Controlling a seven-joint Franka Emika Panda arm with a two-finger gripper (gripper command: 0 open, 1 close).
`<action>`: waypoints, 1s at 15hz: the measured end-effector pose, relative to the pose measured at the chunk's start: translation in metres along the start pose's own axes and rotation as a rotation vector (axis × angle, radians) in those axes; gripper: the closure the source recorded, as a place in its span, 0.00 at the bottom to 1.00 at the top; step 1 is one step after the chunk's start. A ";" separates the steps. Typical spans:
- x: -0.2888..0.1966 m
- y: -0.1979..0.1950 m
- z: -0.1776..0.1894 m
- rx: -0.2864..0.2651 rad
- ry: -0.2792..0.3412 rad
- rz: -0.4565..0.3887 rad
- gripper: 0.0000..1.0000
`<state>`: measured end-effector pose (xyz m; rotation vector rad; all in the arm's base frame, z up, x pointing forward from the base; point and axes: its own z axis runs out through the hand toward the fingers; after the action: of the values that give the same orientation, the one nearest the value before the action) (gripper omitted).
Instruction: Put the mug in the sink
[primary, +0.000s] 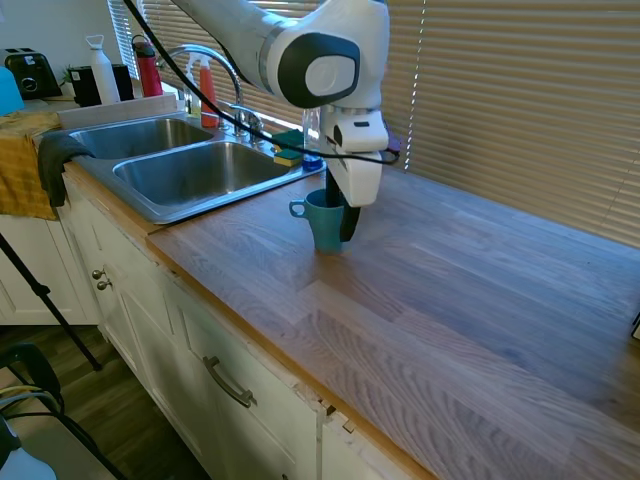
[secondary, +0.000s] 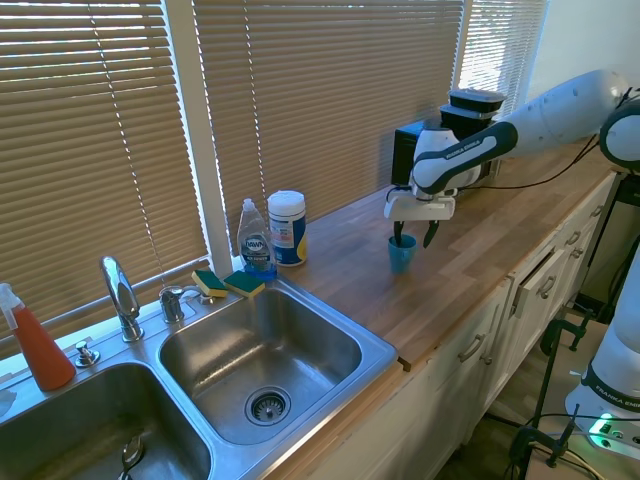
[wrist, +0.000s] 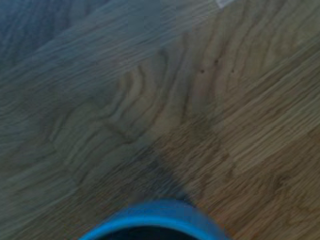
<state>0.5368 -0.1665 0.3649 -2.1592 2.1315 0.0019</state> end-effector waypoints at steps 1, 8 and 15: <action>0.001 -0.001 0.006 -0.007 -0.005 0.005 1.00; 0.002 -0.008 0.030 -0.021 -0.020 0.015 1.00; 0.000 -0.009 0.033 -0.003 -0.018 -0.051 1.00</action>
<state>0.5481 -0.1639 0.3323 -2.2063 2.0672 0.0207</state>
